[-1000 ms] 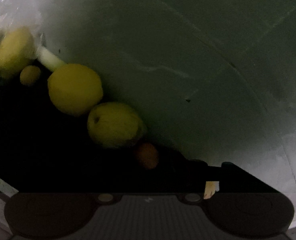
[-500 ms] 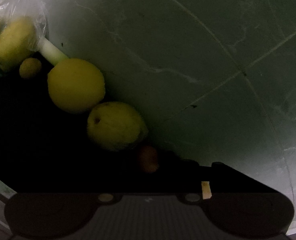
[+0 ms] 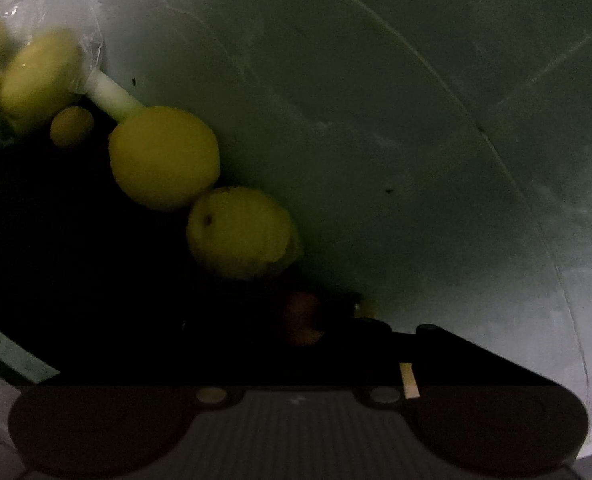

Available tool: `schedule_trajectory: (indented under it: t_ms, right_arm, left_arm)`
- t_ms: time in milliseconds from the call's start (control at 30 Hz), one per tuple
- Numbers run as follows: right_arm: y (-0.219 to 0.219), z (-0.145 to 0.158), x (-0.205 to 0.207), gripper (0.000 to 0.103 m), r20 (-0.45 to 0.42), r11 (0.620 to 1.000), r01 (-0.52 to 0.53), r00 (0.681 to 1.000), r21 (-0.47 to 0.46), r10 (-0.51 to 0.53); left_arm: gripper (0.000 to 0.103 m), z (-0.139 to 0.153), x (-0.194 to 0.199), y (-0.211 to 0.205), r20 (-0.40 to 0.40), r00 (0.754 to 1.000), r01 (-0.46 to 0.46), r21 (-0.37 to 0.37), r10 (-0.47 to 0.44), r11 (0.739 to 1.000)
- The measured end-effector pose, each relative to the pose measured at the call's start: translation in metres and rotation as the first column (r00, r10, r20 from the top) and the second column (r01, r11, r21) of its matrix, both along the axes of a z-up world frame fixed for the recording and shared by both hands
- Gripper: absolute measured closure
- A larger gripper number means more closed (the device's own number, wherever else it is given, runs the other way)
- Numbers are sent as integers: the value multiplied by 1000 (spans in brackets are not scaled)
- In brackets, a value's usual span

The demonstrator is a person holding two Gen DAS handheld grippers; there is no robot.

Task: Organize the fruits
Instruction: 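Grasp a beige streaked fruit with the right tool while the left tool grasps a small orange fruit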

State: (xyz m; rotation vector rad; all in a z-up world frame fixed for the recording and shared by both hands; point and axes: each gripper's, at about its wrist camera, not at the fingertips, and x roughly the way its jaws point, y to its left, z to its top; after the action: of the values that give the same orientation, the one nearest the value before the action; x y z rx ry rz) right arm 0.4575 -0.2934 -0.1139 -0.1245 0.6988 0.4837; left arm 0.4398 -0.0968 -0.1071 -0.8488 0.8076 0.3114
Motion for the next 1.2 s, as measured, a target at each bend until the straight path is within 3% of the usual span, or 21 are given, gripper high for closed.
schedule_trajectory:
  t_ms: [467, 1200]
  right_arm:
    - [-10, 16, -41, 58, 30, 997, 45, 998, 66, -47]
    - [14, 56, -128, 58, 89, 985, 127, 986, 114, -137]
  left_arm:
    - [72, 14, -28, -1, 14, 994, 108, 61, -109, 992]
    - [72, 71, -95, 18, 81, 977, 190, 103, -199, 976]
